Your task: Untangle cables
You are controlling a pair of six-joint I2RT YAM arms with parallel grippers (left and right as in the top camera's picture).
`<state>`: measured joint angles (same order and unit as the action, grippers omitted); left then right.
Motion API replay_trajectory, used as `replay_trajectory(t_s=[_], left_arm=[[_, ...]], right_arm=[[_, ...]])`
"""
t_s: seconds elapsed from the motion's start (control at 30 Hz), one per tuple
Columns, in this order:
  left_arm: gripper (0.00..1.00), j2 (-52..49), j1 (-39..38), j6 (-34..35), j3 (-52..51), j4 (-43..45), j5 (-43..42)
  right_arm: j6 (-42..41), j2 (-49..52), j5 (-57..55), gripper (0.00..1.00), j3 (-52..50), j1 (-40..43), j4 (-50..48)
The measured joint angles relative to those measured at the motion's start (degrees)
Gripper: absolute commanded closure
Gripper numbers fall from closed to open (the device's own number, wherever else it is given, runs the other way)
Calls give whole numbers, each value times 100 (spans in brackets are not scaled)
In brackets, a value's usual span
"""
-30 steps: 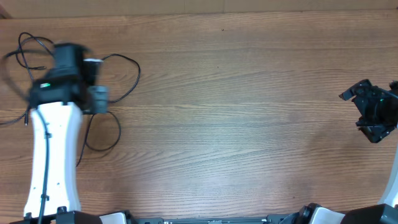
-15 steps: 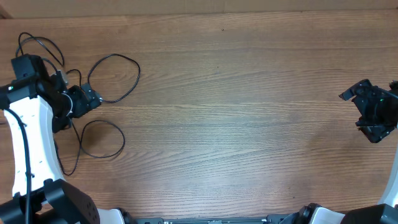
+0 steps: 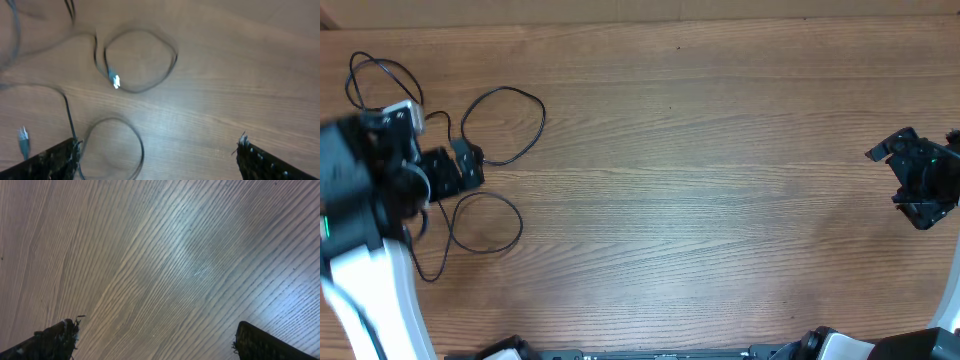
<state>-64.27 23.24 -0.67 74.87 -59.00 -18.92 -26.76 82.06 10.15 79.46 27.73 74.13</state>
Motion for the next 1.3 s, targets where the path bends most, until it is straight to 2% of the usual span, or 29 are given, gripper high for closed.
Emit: replay_trajectory(t_s=[0.1,0.2,0.3,0.43,0.73,1.07,1.23,1.3], left_arm=[[0,1303,0,-46,-774,426,-39],[0,2522,0,-39,-1541,461,-61],[0,3506,0,-39,-2118,323,-50],[0,4282,0,-39,-2367,-227,-37],[0,4540,0,-39,-2400,-1080,-37],[0,4542,-55,-39,-2402,-1368,-26],[1,4795,-885,-39,-2433,-1318,-37],[0,5023,-1349,-39,-2503,-1001,-129]], right_arm=[[0,0,-2,0,0,-2,0],[2,0,-4,0,0,-2,2],[0,0,-2,0,0,-2,2],[2,0,-7,0,0,-2,0],[0,0,-7,0,0,-2,2],[2,0,-4,0,0,-2,0],[2,0,-4,0,0,-2,2],[0,0,-4,0,0,-2,-2]])
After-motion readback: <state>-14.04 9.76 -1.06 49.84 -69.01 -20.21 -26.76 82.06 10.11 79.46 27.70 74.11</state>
